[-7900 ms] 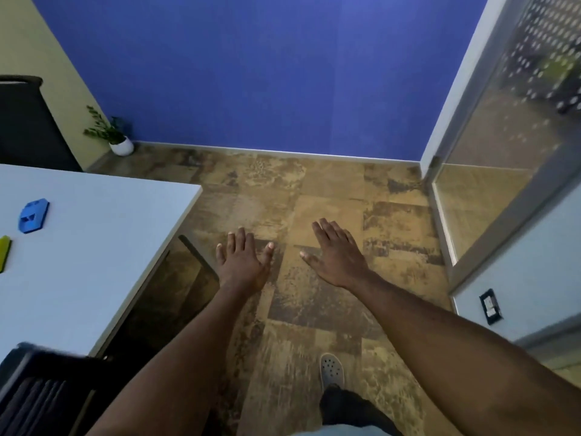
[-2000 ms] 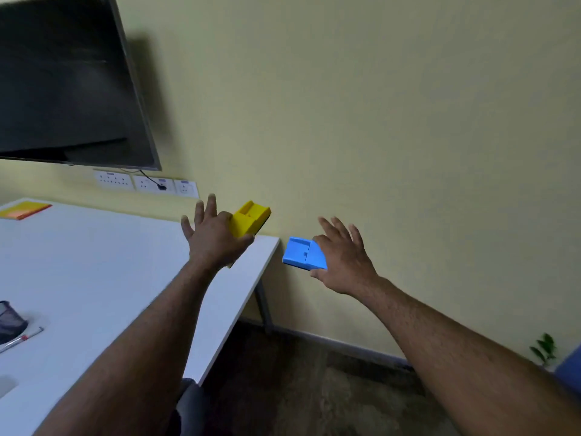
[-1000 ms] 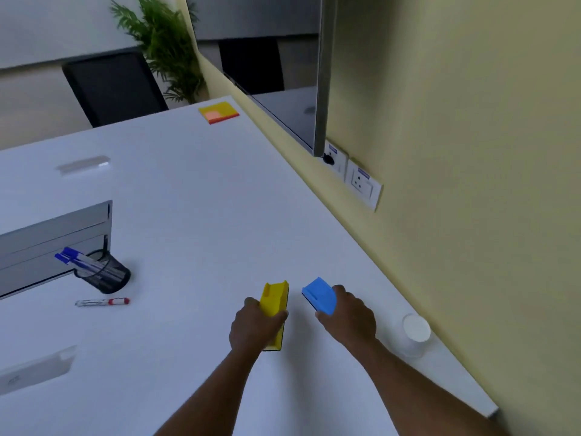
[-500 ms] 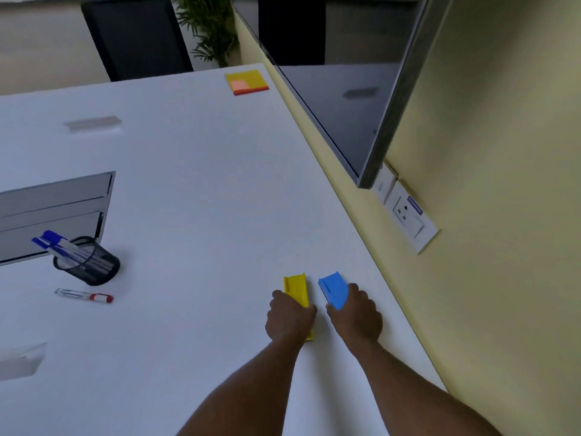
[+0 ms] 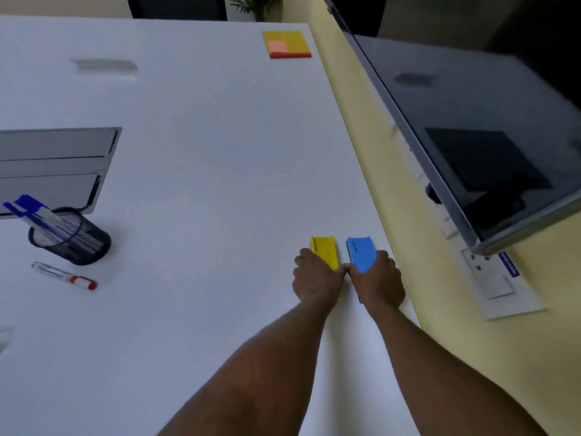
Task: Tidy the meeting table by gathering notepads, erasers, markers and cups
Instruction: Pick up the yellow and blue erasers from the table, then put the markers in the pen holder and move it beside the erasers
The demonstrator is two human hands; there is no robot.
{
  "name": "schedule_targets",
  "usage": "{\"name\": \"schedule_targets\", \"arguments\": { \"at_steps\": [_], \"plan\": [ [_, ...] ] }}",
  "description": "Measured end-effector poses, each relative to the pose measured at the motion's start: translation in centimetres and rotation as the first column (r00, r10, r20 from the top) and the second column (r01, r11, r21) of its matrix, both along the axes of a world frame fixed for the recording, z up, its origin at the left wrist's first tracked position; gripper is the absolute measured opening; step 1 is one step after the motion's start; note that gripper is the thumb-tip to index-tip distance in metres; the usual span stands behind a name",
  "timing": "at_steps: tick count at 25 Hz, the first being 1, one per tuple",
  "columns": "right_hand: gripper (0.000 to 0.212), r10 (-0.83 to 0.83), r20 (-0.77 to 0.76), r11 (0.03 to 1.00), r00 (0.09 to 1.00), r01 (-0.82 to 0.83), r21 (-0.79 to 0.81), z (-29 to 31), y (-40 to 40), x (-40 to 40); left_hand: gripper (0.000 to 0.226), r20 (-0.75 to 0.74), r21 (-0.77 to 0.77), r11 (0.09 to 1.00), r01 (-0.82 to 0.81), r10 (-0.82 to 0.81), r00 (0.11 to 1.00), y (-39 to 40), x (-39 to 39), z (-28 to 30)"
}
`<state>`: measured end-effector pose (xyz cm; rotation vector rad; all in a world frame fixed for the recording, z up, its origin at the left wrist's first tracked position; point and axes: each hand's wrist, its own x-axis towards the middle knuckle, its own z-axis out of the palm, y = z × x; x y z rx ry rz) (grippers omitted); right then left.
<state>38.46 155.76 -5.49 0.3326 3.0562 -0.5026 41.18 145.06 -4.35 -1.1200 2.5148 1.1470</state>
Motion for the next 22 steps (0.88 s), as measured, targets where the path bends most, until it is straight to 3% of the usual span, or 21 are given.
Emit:
{"name": "schedule_targets", "arguments": {
  "at_steps": [7, 11, 13, 17, 22],
  "plan": [
    [0.087, -0.030, -0.039, 0.999, 0.999, 0.030, -0.014, -0.2, -0.3, -0.9, 0.094, 0.005, 0.033, 0.999, 0.017, -0.017, 1.000, -0.8, -1.2, -0.1],
    [0.078, -0.055, -0.301, 0.998, 0.952, 0.040, -0.058, 1.0, -0.8, 2.9, 0.096, 0.004, 0.037, 0.998, -0.054, 0.054, 0.999, -3.3, 3.2, -0.2],
    [0.071, 0.045, -0.377, 0.995, 0.925, -0.075, -0.065, 1.6, -2.0, 6.3, 0.086, 0.002, -0.023, 0.999, 0.023, -0.023, 1.000, -5.2, 7.0, 0.0],
    [0.070, 0.386, -0.227, 0.911, 0.894, -0.409, -0.059, 1.6, -6.5, 14.5, 0.056, 0.003, -0.150, 0.942, 0.300, -0.304, 0.953, -9.9, 15.0, 1.1],
    [0.069, 0.625, -0.069, 0.762, 0.778, -0.627, -0.161, 1.4, -11.5, 23.2, 0.037, -0.029, -0.328, 0.905, 0.270, -0.295, 0.955, -15.8, 25.8, 2.3]
  ]
}}
